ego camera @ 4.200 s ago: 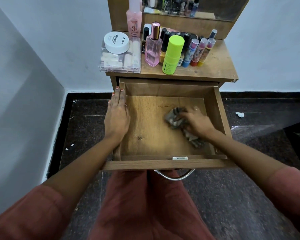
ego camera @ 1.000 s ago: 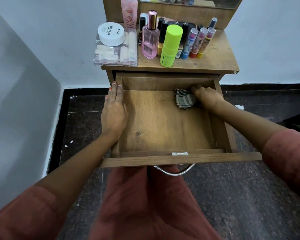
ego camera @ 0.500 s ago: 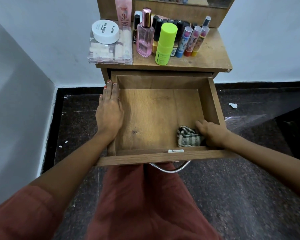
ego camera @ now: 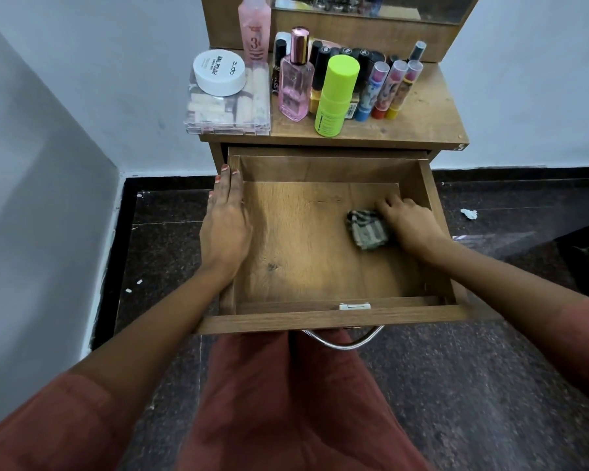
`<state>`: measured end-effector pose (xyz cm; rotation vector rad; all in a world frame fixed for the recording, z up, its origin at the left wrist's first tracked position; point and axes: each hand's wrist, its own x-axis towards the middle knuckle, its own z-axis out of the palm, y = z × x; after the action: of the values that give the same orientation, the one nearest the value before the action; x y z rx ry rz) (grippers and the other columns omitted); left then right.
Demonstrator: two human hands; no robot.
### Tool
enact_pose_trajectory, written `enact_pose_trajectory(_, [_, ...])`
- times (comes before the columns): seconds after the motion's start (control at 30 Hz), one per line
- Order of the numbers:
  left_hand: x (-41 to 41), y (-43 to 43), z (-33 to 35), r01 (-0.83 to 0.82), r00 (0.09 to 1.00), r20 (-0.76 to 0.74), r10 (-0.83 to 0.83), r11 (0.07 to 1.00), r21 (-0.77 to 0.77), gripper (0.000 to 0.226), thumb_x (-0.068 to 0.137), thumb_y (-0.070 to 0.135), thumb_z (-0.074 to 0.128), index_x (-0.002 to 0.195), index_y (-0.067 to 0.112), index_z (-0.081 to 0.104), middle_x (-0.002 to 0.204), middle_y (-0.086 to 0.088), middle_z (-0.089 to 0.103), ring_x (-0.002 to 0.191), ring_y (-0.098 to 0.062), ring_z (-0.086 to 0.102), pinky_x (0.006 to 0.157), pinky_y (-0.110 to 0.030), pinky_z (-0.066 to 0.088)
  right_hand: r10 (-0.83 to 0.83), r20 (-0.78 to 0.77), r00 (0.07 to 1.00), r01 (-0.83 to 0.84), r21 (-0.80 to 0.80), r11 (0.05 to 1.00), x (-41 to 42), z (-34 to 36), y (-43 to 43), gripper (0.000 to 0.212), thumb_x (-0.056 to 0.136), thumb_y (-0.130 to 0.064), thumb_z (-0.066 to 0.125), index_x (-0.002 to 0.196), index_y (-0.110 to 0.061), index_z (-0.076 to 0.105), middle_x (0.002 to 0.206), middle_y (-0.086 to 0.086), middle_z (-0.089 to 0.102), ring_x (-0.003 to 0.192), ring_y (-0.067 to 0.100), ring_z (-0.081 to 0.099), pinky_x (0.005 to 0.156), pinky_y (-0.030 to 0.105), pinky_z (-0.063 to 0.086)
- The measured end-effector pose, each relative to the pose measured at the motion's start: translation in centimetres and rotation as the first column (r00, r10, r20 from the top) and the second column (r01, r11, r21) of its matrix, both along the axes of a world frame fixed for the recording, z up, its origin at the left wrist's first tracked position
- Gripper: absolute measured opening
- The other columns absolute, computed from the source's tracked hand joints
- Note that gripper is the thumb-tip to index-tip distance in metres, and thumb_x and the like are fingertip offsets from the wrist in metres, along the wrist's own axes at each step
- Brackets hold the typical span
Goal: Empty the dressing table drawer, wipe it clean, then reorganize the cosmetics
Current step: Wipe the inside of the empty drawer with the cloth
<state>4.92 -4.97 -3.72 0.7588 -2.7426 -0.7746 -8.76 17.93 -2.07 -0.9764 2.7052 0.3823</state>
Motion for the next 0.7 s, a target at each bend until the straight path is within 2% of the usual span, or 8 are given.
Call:
enact_pose_trajectory(0.13, [0.0, -0.1, -0.1, 0.003, 1.0, -0.006, -0.003, 1.0, -0.009, 0.051, 0.096, 0.004, 0.03, 0.145, 0.008, 0.019, 0.156, -0.007, 0.012, 0.144, -0.021, 0.013, 0.114, -0.044, 0.028, -0.046, -0.011, 0.999, 0.045, -0.083, 0.996, -2.3, -0.7, -1.6, 0.049, 0.09, 0.004, 0.044, 0.136, -0.003, 0.03, 0.136, 0.023, 0.037, 0.113, 0.041, 0.051, 0.083, 0.045, 0.05])
enact_pose_trajectory(0.2, [0.0, -0.2, -0.1, 0.007, 1.0, -0.016, -0.007, 1.0, -0.01, 0.05, 0.096, 0.004, 0.031, 0.145, 0.008, 0.02, 0.156, -0.007, 0.013, 0.144, -0.021, 0.014, 0.114, -0.044, 0.029, -0.108, -0.008, 0.994, 0.106, -0.123, 0.987, -2.8, -0.8, -2.2, 0.049, 0.091, 0.003, 0.043, 0.137, -0.003, 0.028, 0.135, 0.025, 0.038, 0.115, 0.042, 0.05, 0.089, 0.045, 0.047])
enact_pose_trajectory(0.4, [-0.1, -0.1, -0.2, 0.003, 1.0, -0.014, -0.004, 1.0, -0.024, 0.051, 0.095, 0.003, 0.03, 0.145, 0.007, 0.019, 0.156, -0.009, 0.013, 0.144, -0.023, 0.014, 0.115, -0.042, 0.027, -0.186, 0.06, 0.981, 0.195, -0.255, 0.947, -2.5, -0.4, -3.0, 0.043, 0.091, 0.0, 0.042, 0.133, -0.003, 0.034, 0.133, 0.026, 0.043, 0.116, 0.044, 0.05, 0.097, 0.047, 0.041])
enact_pose_trajectory(0.6, [-0.3, -0.3, -0.6, 0.007, 1.0, -0.017, -0.008, 0.998, -0.066, 0.053, 0.094, 0.001, 0.03, 0.145, 0.006, 0.017, 0.156, -0.011, 0.012, 0.145, -0.022, 0.012, 0.12, -0.032, 0.01, -0.087, -0.042, 0.995, 0.072, -0.268, 0.961, -0.6, -1.1, -7.0, 0.033, 0.096, -0.01, 0.038, 0.129, -0.007, 0.044, 0.126, 0.021, 0.052, 0.105, 0.039, 0.059, 0.085, 0.046, 0.049])
enact_pose_trajectory(0.7, [-0.4, -0.3, -0.6, 0.001, 1.0, -0.013, -0.002, 0.997, -0.075, 0.053, 0.094, 0.0, 0.03, 0.145, 0.006, 0.017, 0.156, -0.011, 0.011, 0.145, -0.022, 0.011, 0.119, -0.03, 0.007, -0.042, -0.062, 0.997, 0.025, -0.256, 0.966, 1.0, -1.2, -10.0, 0.035, 0.097, -0.008, 0.031, 0.128, -0.01, 0.046, 0.127, 0.018, 0.051, 0.111, 0.037, 0.054, 0.085, 0.043, 0.048])
